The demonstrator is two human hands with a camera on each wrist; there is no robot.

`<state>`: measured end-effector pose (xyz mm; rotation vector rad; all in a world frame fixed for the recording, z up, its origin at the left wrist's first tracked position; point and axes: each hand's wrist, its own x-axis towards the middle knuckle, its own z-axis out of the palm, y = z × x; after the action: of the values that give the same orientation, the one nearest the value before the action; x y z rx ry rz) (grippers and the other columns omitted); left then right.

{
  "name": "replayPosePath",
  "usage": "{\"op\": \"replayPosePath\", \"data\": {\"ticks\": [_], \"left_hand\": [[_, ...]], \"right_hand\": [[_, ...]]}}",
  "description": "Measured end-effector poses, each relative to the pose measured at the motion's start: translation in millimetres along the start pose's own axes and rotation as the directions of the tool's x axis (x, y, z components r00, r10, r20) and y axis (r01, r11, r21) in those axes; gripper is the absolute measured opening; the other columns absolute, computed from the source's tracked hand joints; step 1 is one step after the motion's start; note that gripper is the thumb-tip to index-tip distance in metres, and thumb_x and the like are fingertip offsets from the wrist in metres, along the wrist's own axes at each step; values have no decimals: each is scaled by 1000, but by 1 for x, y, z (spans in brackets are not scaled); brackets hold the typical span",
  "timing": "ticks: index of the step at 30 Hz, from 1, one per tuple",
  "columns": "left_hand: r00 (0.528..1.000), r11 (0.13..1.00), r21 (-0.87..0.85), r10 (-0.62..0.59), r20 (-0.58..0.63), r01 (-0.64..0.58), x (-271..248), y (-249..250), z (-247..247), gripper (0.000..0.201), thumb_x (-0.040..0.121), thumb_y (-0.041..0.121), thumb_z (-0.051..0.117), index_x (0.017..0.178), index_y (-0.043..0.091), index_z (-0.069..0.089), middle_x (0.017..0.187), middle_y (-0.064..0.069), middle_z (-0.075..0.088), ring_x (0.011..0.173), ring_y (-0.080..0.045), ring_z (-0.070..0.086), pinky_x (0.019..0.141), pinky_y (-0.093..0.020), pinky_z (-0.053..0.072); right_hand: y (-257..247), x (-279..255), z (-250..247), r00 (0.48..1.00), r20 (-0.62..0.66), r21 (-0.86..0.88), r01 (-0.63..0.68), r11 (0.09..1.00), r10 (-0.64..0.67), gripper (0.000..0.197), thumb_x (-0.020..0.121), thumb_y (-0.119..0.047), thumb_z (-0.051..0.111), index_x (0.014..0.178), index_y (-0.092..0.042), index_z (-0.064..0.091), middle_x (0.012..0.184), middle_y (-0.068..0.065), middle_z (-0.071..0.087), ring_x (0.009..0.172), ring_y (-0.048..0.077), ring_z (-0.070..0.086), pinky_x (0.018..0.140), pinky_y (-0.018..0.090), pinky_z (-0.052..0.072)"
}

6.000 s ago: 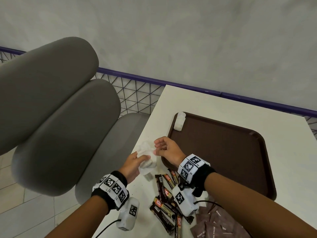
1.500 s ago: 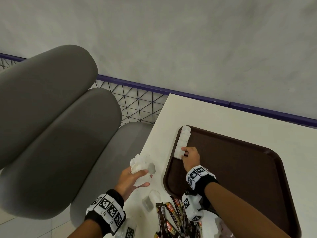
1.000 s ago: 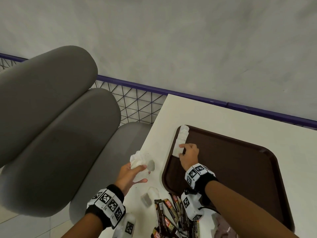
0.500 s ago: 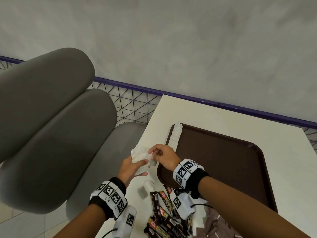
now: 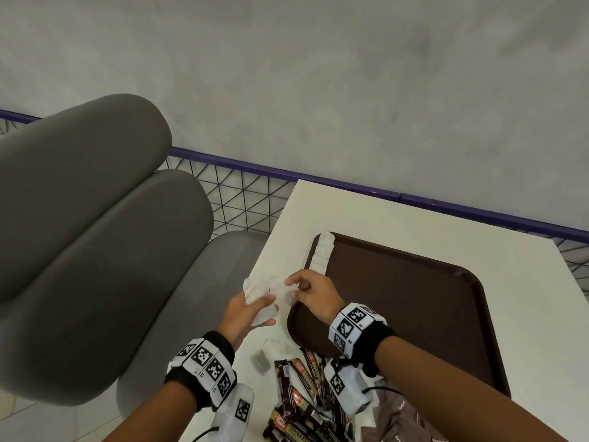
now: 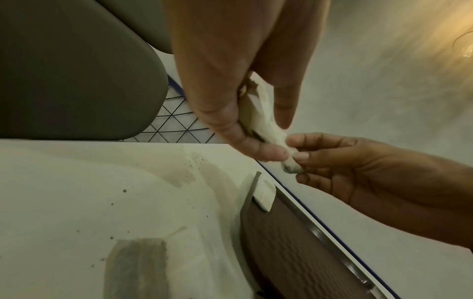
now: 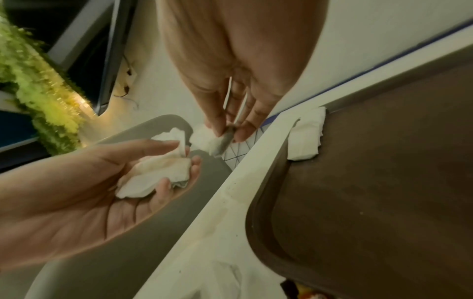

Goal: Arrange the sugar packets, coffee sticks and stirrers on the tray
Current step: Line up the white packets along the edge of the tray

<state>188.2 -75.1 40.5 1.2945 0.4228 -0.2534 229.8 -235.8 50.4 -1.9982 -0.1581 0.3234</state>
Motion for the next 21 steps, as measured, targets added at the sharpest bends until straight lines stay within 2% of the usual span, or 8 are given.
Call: {"op": "replayPosePath", "data": {"ticks": [2,5,7,9,11,17,21], "left_hand": [[1000,997,-69,-26,-7,26,1,-1,-1,24,87,10,62,110,2,58,95,-15,63,80,-25,65,57,-30,56],[998,987,-149,-61,27,64,3,-3,-6,19,92,14,54,108,5,57,96,-14,61,83,-28,62,60,-32,57],[997,981,-175,-71,44,78,4,-4,-10,18,95,13,47,108,6,57,98,-15,61,84,-28,61,60,-33,58],[996,980,-182,-77,53,86,6,-5,-13,22,96,12,43,111,4,57,99,-15,61,85,-29,61,61,-33,58],[996,980,-176,-80,50,87,7,-6,-16,24,96,11,42,112,3,58,99,-14,62,86,-29,61,64,-34,59],[997,986,-149,-75,28,79,10,-8,-22,25,95,11,47,114,1,59,103,-16,63,88,-31,62,69,-37,59],[995,984,-151,-88,39,93,12,-8,-24,26,95,14,48,114,0,59,101,-16,64,87,-31,64,69,-39,59]], "right_hand": [[9,7,-6,990,-127,60,-51,997,59,22,81,4,59,97,-10,65,94,2,58,72,12,51,64,8,43],[29,17,-17,940,-293,150,-137,979,176,28,82,11,51,102,-5,62,97,11,57,71,18,55,56,8,47],[44,22,-21,910,-349,150,-180,972,223,29,81,13,50,103,-3,62,100,14,57,74,21,58,60,13,49],[56,25,-21,893,-373,153,-208,966,251,29,81,15,50,101,-2,62,101,16,56,74,20,59,62,18,52],[66,29,-18,890,-371,157,-222,962,266,30,80,17,49,101,-1,61,99,14,53,69,15,56,61,19,53],[77,40,-3,886,-372,124,-247,961,276,33,81,21,44,104,2,60,90,9,45,62,10,48,52,12,51],[78,46,5,878,-399,85,-254,963,267,35,80,22,42,103,4,62,95,10,40,62,7,43,49,9,50]]}}
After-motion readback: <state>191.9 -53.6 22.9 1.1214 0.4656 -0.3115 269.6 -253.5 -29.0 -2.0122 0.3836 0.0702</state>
